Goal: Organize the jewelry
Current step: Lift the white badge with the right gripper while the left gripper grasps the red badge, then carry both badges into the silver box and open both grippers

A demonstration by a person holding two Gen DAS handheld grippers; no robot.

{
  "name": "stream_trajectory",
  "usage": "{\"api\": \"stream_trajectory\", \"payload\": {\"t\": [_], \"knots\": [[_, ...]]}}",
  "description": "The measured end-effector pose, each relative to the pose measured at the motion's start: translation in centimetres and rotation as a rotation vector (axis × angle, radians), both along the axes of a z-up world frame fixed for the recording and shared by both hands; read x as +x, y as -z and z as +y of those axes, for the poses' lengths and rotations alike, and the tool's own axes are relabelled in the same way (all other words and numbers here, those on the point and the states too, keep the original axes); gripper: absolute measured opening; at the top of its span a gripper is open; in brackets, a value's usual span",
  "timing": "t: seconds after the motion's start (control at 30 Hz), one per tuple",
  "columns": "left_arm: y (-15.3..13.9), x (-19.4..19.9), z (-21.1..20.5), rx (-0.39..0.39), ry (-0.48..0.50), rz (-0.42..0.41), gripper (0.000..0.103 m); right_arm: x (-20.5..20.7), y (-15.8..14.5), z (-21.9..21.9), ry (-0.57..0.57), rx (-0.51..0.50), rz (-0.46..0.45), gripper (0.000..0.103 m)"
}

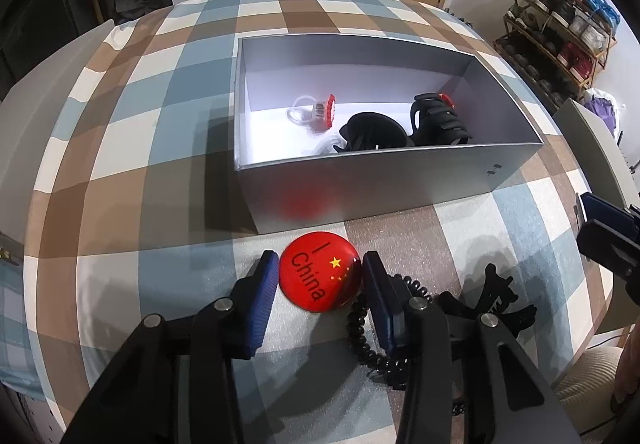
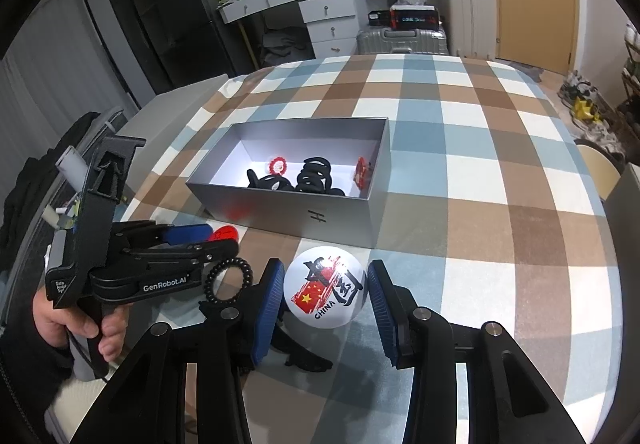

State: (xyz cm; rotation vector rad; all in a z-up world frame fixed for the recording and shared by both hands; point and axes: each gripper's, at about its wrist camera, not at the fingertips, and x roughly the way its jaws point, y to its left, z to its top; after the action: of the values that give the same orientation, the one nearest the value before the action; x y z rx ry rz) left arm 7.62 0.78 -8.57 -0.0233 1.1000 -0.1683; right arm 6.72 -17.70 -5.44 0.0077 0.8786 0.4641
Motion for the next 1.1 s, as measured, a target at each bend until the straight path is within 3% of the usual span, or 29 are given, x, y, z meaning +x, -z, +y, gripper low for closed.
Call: {"api": "stream_trajectory", "payload": {"t": [0.37, 0.77, 1.1], "knots": [[-0.4, -0.5, 0.5, 0.025, -0.01, -0.027, 0.037, 0.1, -0.2, -0.5, 0.016, 0.016, -0.004, 0.042], [-3.8, -1.9, 2.0, 0.004, -0.051, -0.169, 0.037, 0.2, -0.7, -0.9, 0.041, 0.058, -0.028, 0.042], [-7.3, -2.4, 3.1, -0.036, -0.076, -0.295, 0.037, 0.3, -3.1, -1.0, 0.055, 0.177, -0.103, 0.042]]}}
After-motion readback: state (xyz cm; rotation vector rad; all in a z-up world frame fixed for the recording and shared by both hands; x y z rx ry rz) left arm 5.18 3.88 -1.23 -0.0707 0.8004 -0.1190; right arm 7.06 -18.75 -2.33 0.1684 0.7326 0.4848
